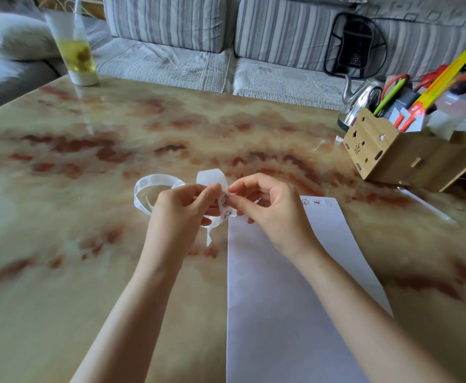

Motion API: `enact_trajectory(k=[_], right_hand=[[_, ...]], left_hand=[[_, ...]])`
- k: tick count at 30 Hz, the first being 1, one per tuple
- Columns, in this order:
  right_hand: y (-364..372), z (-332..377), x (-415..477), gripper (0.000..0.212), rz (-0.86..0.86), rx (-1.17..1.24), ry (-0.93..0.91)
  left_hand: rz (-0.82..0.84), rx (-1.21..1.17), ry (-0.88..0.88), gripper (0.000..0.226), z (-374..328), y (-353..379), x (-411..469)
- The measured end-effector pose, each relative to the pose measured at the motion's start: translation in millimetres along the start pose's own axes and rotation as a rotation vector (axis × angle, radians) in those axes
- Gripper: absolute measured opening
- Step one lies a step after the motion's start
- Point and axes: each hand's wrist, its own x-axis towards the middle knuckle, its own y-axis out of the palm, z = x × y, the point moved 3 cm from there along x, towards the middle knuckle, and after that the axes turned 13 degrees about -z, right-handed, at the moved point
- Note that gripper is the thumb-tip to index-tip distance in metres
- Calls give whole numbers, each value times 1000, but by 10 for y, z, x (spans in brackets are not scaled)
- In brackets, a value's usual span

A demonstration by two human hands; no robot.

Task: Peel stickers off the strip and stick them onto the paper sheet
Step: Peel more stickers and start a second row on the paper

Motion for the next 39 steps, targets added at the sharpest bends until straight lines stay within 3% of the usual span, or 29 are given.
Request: enact_trajectory(k=[17, 22, 29, 39], right_hand=[[-74, 93, -78, 11, 19, -141, -126], [-359, -33, 32, 11, -120, -51, 84], [-1001, -551, 235, 5, -187, -269, 462], [-989, -646, 265, 5, -177, -360, 492]], left_hand=[[-25, 128, 17, 25, 24, -9, -2], [-37, 193, 24, 22, 38, -21, 6], [-44, 220, 0, 21, 48, -28, 9], [-36, 235, -12, 21, 33, -29, -5]])
